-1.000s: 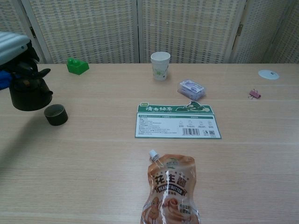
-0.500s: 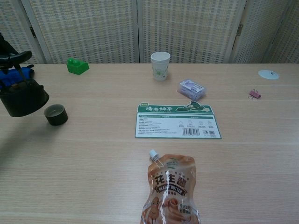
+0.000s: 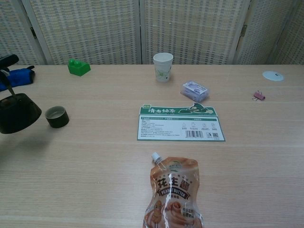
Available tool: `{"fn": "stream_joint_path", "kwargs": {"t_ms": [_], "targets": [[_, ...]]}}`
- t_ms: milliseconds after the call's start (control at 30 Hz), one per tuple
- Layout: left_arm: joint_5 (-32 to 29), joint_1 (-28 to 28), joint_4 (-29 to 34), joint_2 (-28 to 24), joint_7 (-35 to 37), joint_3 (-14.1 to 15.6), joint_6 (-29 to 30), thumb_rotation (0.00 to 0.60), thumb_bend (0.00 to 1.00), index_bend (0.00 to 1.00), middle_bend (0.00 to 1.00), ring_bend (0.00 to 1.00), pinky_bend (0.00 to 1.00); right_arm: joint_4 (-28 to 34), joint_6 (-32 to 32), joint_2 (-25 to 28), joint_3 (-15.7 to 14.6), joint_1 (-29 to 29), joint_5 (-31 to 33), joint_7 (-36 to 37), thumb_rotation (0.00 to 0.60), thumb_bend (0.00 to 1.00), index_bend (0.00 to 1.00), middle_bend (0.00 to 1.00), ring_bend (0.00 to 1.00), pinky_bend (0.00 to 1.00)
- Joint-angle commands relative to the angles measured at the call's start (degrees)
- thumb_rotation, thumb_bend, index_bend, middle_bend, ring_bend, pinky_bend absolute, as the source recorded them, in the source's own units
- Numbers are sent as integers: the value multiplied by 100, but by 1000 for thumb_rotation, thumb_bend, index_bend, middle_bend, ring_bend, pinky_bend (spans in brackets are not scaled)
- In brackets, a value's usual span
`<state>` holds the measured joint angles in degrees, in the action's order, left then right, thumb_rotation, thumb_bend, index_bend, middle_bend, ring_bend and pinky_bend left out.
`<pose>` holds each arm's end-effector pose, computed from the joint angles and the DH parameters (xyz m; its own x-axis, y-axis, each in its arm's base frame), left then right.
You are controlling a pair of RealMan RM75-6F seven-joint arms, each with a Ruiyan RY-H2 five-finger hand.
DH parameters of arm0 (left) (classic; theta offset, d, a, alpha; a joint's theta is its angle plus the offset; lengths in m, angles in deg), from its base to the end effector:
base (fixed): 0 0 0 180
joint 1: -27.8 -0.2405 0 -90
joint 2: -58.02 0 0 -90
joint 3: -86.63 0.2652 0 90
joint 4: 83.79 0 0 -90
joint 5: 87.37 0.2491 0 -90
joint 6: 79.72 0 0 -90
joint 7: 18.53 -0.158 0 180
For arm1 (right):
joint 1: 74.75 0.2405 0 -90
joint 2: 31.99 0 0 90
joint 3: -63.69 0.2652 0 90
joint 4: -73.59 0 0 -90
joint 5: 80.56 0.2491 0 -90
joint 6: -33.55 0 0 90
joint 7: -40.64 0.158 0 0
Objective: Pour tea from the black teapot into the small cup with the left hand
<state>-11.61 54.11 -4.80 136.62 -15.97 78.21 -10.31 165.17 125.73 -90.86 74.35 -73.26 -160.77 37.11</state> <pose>-0.2812 0.3450 0.0488 0.3021 0.0603 0.9514 0.9443 -0.1555 -0.2901 -0.3479 -0.2071 0.2076 0.5331 0.2252 0.8155 -0.8460 0.1535 0.5107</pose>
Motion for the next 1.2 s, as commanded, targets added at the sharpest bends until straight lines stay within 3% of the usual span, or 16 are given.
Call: {"fn": "stream_joint_path", "kwargs": {"t_ms": [33, 967, 1200], "targets": [[51, -37, -86, 51, -71, 77, -5, 3, 179, 1000, 1000, 885, 525, -3, -5, -4, -4, 1, 0, 3, 600, 167, 171, 223, 142, 90], [379, -229, -1219, 807, -338, 518, -98, 5, 175, 991, 1000, 831, 474, -86, -19, -47, -29, -22, 32, 64, 600, 167, 171, 223, 142, 90], [343, -263, -1203, 827, -406, 498, -128, 3, 175, 893, 943, 732, 451, -97, -14, -50, -27, -25, 34, 72, 600, 167, 171, 223, 142, 90]]}}
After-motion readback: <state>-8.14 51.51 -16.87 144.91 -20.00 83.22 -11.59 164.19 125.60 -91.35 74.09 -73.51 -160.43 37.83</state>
